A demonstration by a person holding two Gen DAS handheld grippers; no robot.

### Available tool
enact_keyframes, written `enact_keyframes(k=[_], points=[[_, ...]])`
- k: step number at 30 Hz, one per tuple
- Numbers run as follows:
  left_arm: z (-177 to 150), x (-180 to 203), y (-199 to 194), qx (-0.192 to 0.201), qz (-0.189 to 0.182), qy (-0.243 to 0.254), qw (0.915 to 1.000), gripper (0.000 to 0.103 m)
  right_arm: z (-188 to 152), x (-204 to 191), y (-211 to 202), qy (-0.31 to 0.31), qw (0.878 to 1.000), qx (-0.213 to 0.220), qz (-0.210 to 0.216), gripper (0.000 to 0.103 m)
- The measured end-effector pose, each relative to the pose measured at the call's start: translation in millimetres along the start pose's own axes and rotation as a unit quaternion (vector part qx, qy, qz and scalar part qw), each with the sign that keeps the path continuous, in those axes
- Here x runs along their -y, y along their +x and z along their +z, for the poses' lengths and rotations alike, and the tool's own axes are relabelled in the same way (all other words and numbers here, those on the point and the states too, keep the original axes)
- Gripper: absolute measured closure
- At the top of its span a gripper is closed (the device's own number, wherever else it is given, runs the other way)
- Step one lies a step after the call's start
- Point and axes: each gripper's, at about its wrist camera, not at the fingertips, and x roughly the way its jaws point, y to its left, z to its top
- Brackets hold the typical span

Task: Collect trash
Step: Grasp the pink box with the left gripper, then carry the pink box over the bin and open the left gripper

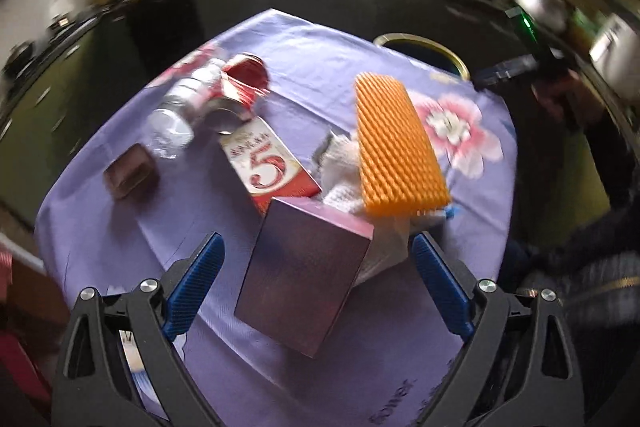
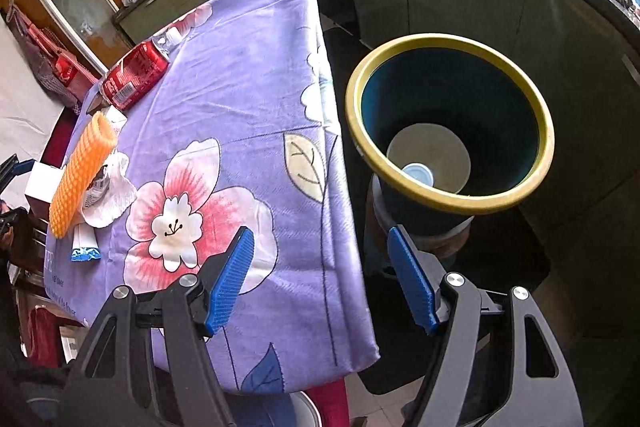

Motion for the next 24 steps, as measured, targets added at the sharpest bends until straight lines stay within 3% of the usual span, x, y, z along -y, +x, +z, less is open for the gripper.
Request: enact_keyframes(k=[5, 10, 12, 13, 24], points=[[-2.8, -3.6, 16.6, -0.018, -0.036, 0.03, 0.9987, 0.014, -4.1, -4.1, 0.9, 0.008, 1.0, 0.0, 0.0, 0.034], [-6.4, -1.1, 24.9, -0.03, -0.047, 0.049, 0.9973, 0.031, -8.4, -7.6, 5.0, 0.014, 1.0, -0.006, 0.001, 0.034], [-7.2, -1.7, 26.3, -0.034, -0.052, 0.044, 0.9971, 0.044, -8.2, -7.7, 6.4, 0.015, 1.0, -0.009, 0.002, 0.034], [-8.2, -2.1, 26.4, -0.035, -0.056, 0.039, 0.9971, 0.045, -8.1, -8.2, 7.5, 0.015, 1.0, -0.009, 0.003, 0.034], [-18.2, 3.2, 7.1, -0.012, -0.005, -0.01, 0.9999, 0.052, -14.3, -9.6, 5.9, 0.018, 1.0, 0.003, 0.022, 0.034]])
